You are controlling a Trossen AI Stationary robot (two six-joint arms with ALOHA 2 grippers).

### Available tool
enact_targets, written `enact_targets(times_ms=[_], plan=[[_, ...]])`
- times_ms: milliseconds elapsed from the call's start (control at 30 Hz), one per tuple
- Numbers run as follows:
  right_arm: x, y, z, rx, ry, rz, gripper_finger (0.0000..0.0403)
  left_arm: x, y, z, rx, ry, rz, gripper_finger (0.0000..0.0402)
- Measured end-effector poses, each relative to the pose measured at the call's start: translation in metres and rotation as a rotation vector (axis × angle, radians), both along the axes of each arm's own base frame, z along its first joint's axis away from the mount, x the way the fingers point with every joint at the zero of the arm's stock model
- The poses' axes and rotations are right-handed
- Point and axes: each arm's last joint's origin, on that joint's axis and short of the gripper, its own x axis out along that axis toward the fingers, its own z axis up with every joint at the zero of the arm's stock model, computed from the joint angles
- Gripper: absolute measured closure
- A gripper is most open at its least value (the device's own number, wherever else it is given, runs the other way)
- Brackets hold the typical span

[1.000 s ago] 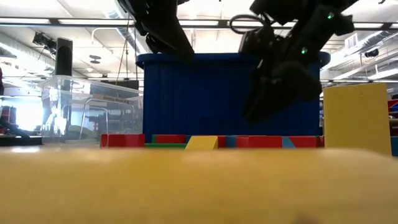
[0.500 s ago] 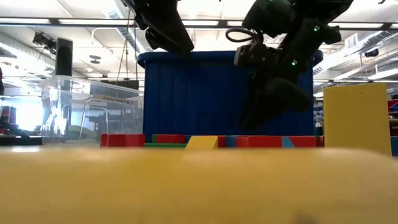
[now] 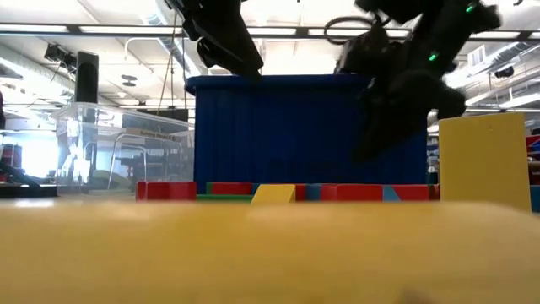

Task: Sort blocks
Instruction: Put the yellow block into the blue bin

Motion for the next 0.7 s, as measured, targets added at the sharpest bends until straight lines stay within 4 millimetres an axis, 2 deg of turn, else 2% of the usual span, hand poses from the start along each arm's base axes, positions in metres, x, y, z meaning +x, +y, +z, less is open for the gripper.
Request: enact_targets(times_ms=[167,300,500,700], plan=[[-0.022,0.011,0.020,0.108,-0.003,-0.089,0.0227,0.007,-0.001,-0.006,0.004,-0.015,-0.006,0.0179],[-0.029,0.017,0.034,0.206,-0.097,-0.176,0.0231,0.024,-0.004,-0.012,0.072,-0.097,-0.054,0.0179],[-0.031,0.025,0.033,0.337,-0.170,-0.406,0.0230,0.056,0.003,-0.035,0.102,-0.208,-0.034,0.0179],[-0.046,0.041,0.032,0.277,-0.285,-0.580,0.0235,0.086,0.019,-0.054,0.082,-0.144,0.031,0.0179]])
